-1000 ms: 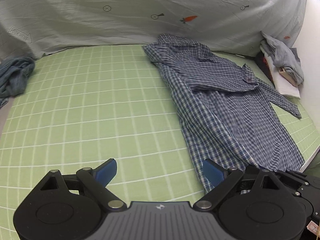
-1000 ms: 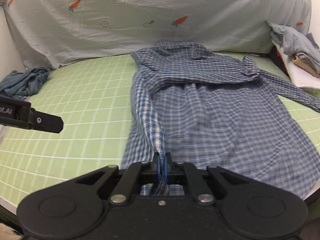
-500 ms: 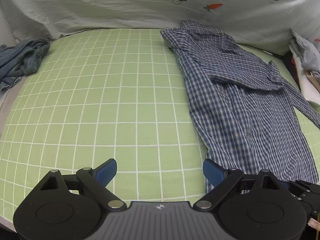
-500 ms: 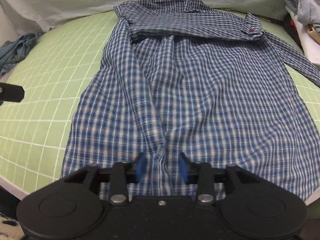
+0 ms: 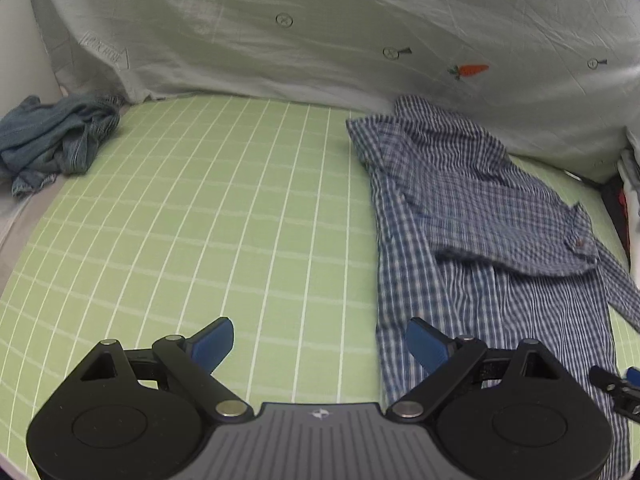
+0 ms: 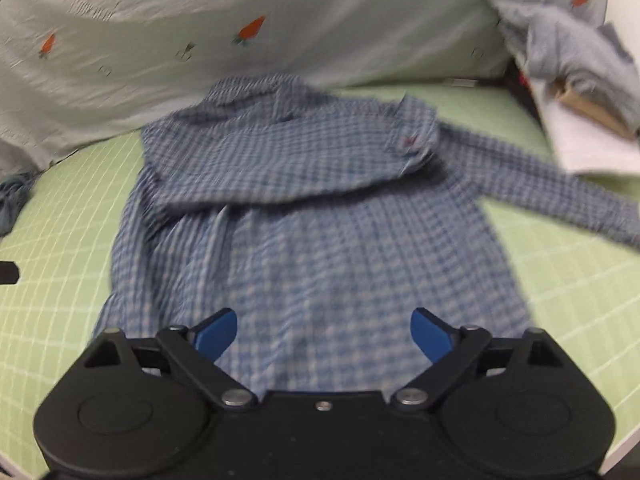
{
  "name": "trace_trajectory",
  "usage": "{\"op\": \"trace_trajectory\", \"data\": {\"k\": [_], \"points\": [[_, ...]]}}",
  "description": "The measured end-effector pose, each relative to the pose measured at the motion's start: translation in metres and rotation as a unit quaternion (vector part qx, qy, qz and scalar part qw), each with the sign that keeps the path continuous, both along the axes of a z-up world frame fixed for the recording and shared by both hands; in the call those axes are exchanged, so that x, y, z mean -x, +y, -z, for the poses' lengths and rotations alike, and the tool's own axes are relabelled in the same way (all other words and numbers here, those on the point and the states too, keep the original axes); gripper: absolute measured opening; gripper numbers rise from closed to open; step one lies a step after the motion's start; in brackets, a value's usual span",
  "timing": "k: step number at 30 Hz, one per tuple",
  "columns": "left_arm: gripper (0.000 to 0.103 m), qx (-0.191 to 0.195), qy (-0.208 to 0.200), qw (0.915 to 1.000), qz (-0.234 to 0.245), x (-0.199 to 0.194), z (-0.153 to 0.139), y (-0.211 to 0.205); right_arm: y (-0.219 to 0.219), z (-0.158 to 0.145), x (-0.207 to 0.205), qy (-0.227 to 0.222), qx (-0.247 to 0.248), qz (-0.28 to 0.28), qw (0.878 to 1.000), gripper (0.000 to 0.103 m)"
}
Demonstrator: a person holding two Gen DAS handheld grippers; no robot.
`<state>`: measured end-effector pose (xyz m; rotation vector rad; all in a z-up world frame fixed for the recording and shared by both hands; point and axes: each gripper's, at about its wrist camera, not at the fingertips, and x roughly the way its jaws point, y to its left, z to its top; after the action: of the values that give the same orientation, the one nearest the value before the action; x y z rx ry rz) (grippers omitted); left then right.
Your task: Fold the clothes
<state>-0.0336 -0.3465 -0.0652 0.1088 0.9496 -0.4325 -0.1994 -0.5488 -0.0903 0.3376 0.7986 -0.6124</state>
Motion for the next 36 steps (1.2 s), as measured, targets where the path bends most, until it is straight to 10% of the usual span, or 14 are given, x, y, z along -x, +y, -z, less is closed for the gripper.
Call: {"op": "trace_trajectory", "data": {"k": [10, 20, 27, 36], "points": [[0.095, 0.016, 0.017, 0.9990, -0.039, -0.101, 0.020, -0.032, -0.123, 0.034, -0.081, 0.038, 0.113, 0.028, 0.992, 0.098], [0.095, -0.033, 0.011, 0.9992, 0.017, -0.119, 0.027, -0.070, -0.179, 0.075, -0.144, 0.117, 0.160, -0.031, 0.980, 0.097], [0.095, -0.043, 0.028, 0.9986, 0.010, -0.131, 0.038, -0.076, -0.226, 0.050, -0.108, 0.083, 0.200, 0.163, 0.963, 0.095], [0.095, -0.048, 0.037, 0.9981, 0.008, -0.141, 0.044, -0.081, -0.248, 0.063, -0.085, -0.018, 0.004, 0.146, 0.989, 0.095]]}}
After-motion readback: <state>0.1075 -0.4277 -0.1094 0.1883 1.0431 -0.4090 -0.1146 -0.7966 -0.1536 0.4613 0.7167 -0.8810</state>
